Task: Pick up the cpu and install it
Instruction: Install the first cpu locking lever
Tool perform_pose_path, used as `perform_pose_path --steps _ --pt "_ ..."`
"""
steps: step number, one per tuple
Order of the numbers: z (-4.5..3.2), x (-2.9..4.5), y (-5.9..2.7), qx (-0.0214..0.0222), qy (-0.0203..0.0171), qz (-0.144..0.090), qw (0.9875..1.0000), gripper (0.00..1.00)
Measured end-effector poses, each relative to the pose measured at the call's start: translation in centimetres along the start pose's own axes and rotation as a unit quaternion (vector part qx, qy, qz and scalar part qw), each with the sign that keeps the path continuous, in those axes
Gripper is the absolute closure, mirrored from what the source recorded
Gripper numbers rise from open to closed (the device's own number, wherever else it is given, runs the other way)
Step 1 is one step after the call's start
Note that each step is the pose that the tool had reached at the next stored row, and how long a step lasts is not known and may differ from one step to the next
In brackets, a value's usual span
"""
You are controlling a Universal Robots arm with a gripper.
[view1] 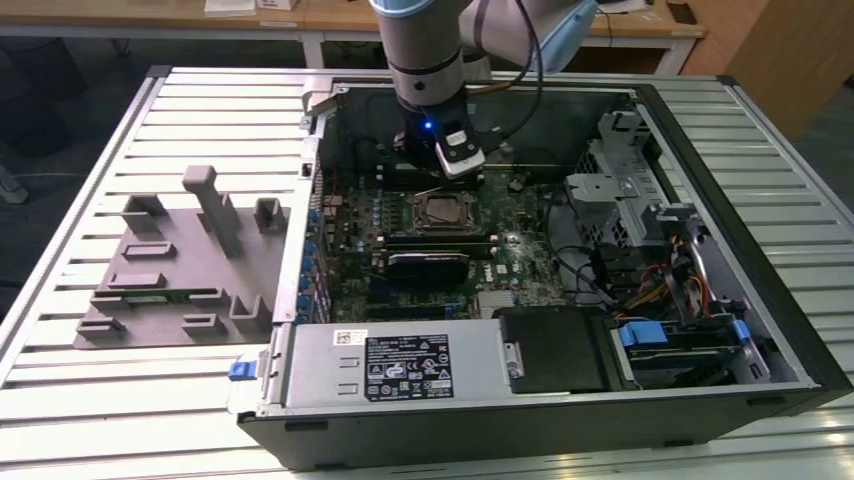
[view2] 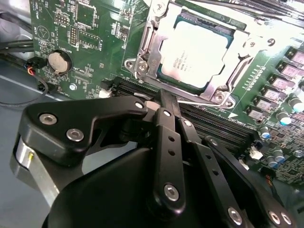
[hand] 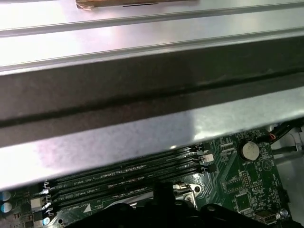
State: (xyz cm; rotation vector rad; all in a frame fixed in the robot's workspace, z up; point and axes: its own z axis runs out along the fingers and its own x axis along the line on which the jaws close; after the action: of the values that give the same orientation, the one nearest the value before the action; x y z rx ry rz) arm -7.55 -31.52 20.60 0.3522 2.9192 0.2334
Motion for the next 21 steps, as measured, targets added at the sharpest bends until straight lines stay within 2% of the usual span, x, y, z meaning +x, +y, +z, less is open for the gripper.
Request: perform_pose_path --steps 21 --pt "0.51 0.46 0.62 0.0052 -0.0086 0.033 0.9994 0.89"
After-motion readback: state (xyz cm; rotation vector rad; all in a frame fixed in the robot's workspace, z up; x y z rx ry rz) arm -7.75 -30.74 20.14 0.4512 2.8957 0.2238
